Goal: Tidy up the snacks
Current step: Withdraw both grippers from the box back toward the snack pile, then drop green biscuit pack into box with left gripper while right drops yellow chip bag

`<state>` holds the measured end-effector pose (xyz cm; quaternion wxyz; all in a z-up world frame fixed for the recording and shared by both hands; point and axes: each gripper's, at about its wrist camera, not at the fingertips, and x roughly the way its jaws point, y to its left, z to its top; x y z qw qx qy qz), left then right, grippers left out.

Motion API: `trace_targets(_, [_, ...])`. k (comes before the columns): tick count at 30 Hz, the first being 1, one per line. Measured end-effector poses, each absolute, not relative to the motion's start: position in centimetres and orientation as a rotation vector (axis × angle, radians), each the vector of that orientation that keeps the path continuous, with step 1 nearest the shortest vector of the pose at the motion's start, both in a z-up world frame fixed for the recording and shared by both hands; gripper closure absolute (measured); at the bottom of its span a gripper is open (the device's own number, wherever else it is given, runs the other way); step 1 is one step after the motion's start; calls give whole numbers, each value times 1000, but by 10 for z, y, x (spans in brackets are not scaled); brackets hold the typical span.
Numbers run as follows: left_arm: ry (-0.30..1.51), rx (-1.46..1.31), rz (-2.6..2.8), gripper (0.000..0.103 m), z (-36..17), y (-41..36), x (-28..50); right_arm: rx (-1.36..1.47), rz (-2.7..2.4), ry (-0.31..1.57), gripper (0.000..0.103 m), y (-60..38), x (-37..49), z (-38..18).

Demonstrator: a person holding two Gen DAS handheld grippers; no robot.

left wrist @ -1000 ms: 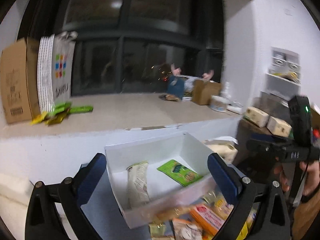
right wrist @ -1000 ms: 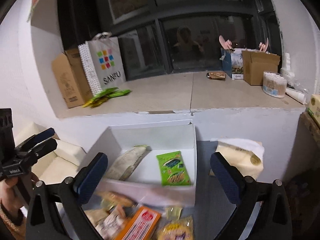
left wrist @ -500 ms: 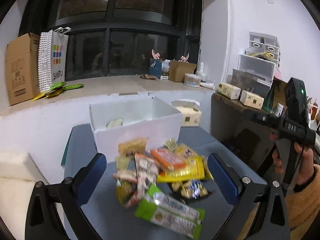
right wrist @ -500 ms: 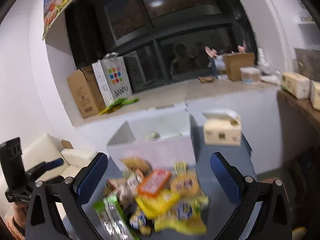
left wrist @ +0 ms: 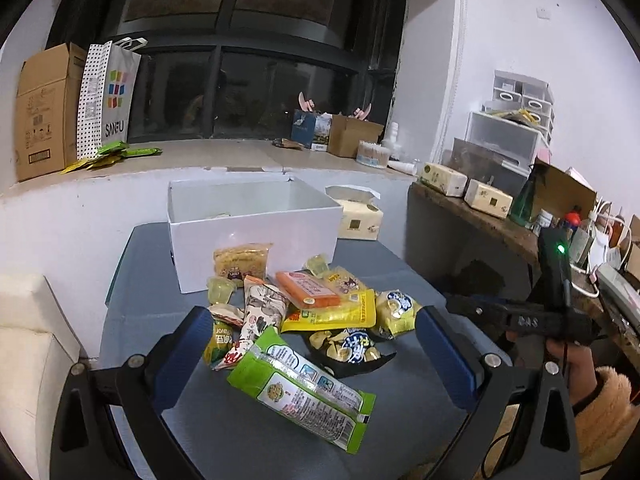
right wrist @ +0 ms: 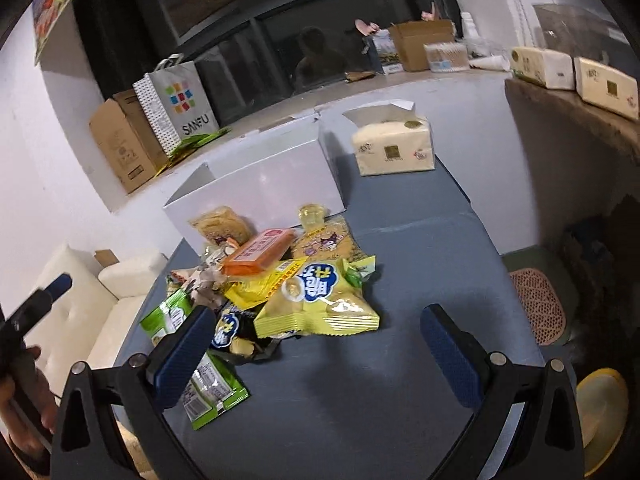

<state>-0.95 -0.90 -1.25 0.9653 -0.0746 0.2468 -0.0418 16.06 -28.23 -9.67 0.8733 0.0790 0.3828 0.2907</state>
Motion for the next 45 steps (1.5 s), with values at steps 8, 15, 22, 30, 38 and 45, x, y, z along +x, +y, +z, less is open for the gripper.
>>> trace_targets(8, [515, -168, -76, 0, -20, -1, -13, 169, 657, 913, 0, -256, 197, -121])
trace_targets(15, [548, -192, -72, 0, -32, 6, -13, 196, 677, 1007, 2, -230, 230, -147])
trace_targets(22, [600, -264, -68, 0, -51, 18, -8, 276, 673, 988, 37, -244, 231, -157])
trace_targets(30, [709, -428, -94, 0, -83, 31, 8, 391, 670, 909, 42, -291, 214, -141])
trace_targets(38, [854, -621, -133, 0, -133, 30, 28, 394, 684, 792, 42, -315, 187, -109])
trace_targets(45, [897, -729, -207, 47, -154, 25, 54, 377, 728, 772, 42, -306, 177, -102])
